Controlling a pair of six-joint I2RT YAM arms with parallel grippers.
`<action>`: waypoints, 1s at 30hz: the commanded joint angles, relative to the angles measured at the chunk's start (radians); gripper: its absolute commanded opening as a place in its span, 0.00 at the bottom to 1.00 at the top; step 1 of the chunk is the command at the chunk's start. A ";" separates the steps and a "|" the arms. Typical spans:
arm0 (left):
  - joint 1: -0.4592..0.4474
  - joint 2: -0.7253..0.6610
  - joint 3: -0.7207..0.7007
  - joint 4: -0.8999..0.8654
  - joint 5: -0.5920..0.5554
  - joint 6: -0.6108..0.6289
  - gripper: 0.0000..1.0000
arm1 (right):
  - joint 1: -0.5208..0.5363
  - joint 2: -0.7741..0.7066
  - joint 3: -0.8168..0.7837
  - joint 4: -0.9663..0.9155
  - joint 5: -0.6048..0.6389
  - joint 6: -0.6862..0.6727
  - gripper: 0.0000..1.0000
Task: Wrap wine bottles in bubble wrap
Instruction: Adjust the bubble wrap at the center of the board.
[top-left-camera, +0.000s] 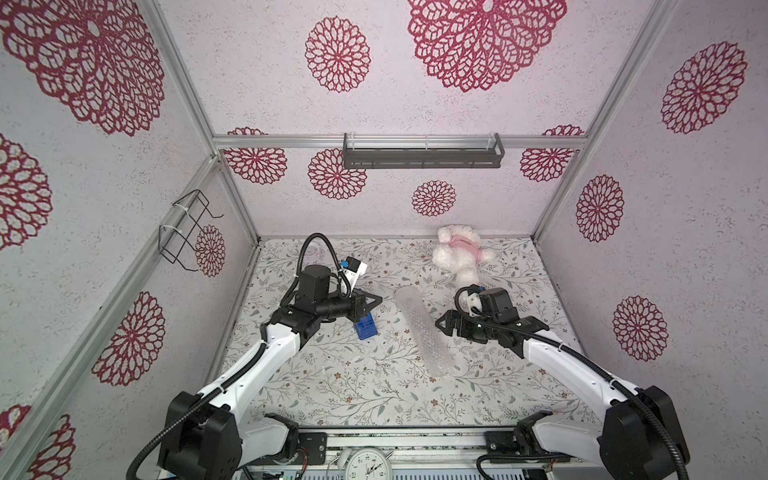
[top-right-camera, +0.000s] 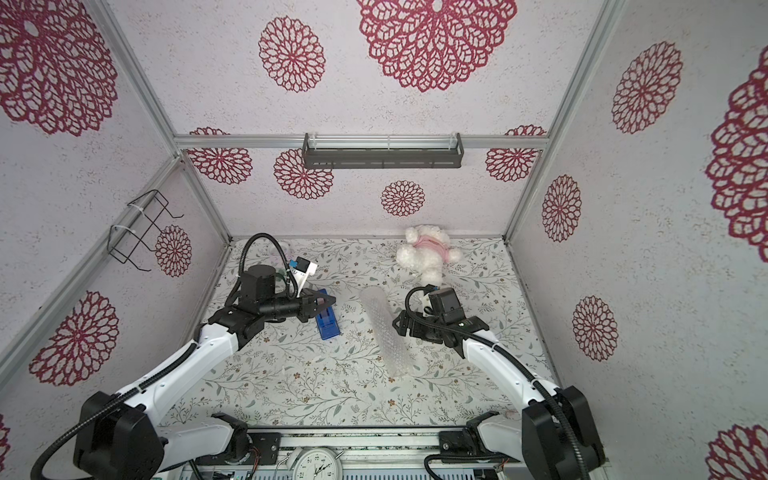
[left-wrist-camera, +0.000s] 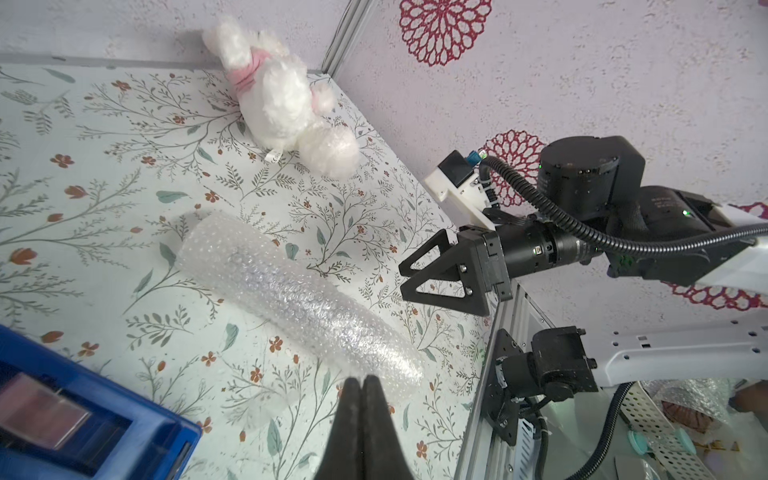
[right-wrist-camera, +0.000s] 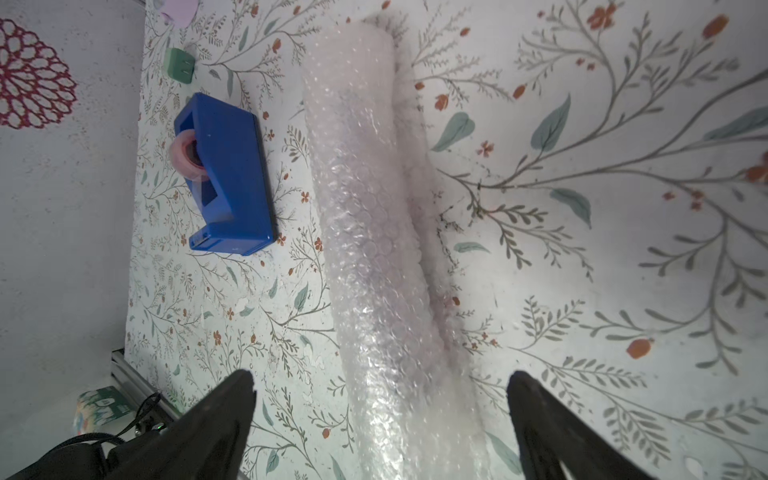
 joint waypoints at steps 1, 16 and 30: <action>-0.031 0.054 0.005 0.110 -0.020 -0.078 0.00 | -0.010 0.029 -0.025 0.145 -0.070 0.092 0.99; -0.119 0.289 0.118 0.176 -0.032 -0.177 0.00 | -0.063 0.303 -0.010 0.107 -0.271 -0.027 0.99; -0.126 0.342 0.141 0.173 -0.046 -0.203 0.00 | -0.055 0.425 0.015 0.058 -0.339 -0.042 0.93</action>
